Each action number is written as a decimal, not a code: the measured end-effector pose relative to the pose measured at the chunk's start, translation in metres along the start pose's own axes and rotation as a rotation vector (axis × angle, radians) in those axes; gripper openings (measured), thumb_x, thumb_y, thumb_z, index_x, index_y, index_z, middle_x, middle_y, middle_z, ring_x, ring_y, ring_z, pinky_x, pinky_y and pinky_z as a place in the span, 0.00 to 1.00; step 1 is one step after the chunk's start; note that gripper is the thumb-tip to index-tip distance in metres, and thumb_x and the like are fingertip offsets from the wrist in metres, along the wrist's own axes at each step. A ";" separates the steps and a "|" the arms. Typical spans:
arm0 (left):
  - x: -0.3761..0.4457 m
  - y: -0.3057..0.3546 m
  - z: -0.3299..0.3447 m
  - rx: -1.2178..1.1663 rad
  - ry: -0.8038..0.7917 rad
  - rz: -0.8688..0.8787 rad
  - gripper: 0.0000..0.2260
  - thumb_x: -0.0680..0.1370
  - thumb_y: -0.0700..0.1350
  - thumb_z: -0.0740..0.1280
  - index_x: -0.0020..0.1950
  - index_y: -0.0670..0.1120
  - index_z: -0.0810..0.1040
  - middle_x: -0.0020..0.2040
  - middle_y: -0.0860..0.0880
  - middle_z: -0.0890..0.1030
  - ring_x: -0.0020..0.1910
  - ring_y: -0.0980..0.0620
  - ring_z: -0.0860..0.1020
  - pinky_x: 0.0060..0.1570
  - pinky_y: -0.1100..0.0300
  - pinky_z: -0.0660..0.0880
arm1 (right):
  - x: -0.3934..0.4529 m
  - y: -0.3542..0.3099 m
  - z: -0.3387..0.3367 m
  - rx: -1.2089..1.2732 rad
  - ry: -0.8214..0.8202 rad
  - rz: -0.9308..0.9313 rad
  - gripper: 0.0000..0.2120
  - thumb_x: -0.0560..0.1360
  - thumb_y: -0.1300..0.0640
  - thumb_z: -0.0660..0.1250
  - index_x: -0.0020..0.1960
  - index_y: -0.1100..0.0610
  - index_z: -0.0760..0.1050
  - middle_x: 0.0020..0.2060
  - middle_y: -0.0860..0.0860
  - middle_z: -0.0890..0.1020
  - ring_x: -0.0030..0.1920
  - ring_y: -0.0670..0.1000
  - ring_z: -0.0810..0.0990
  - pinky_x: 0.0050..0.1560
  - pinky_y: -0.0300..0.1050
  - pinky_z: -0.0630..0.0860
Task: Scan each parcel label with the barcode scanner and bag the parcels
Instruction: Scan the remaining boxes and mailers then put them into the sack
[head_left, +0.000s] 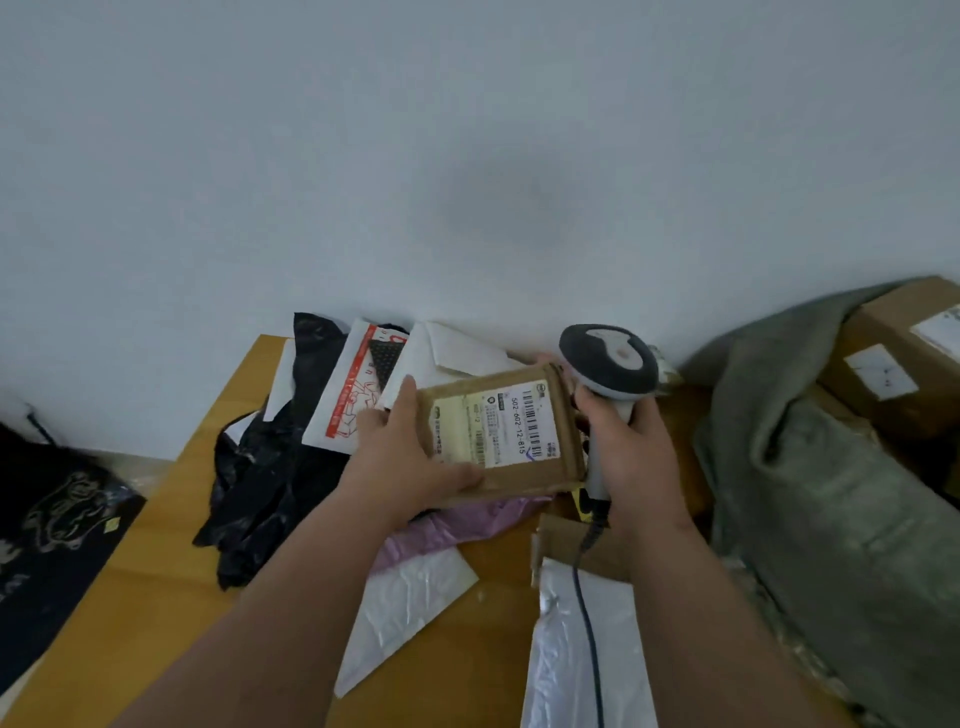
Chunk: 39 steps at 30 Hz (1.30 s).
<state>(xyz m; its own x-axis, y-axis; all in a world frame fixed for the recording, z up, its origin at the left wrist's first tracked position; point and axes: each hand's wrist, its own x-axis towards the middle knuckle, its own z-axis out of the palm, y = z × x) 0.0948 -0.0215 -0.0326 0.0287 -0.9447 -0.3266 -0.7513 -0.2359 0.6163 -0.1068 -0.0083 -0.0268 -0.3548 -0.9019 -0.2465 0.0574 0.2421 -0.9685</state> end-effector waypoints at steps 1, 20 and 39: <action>-0.008 -0.004 -0.001 0.026 -0.043 -0.001 0.56 0.66 0.58 0.78 0.79 0.56 0.40 0.74 0.47 0.52 0.65 0.47 0.67 0.60 0.54 0.71 | -0.010 0.001 0.001 -0.024 -0.018 -0.015 0.13 0.75 0.44 0.71 0.58 0.41 0.75 0.49 0.46 0.85 0.48 0.48 0.86 0.49 0.50 0.83; -0.098 -0.024 0.024 -0.351 -0.138 -0.120 0.07 0.81 0.43 0.63 0.52 0.46 0.65 0.46 0.43 0.82 0.37 0.48 0.83 0.28 0.63 0.76 | -0.101 0.013 -0.028 -0.070 -0.028 0.039 0.07 0.77 0.48 0.69 0.53 0.45 0.73 0.41 0.50 0.85 0.42 0.50 0.86 0.47 0.51 0.83; -0.121 0.037 0.081 -0.573 0.200 -0.126 0.01 0.81 0.39 0.62 0.51 0.42 0.70 0.44 0.42 0.82 0.36 0.47 0.84 0.34 0.56 0.76 | -0.109 -0.008 -0.115 0.180 0.042 0.148 0.09 0.78 0.51 0.68 0.57 0.52 0.76 0.37 0.57 0.81 0.38 0.54 0.81 0.39 0.47 0.80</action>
<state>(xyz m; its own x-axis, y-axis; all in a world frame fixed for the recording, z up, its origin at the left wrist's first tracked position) 0.0103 0.1022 -0.0281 0.2591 -0.9128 -0.3158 -0.2625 -0.3812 0.8865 -0.1762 0.1296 0.0123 -0.3681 -0.8450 -0.3880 0.2760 0.2992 -0.9134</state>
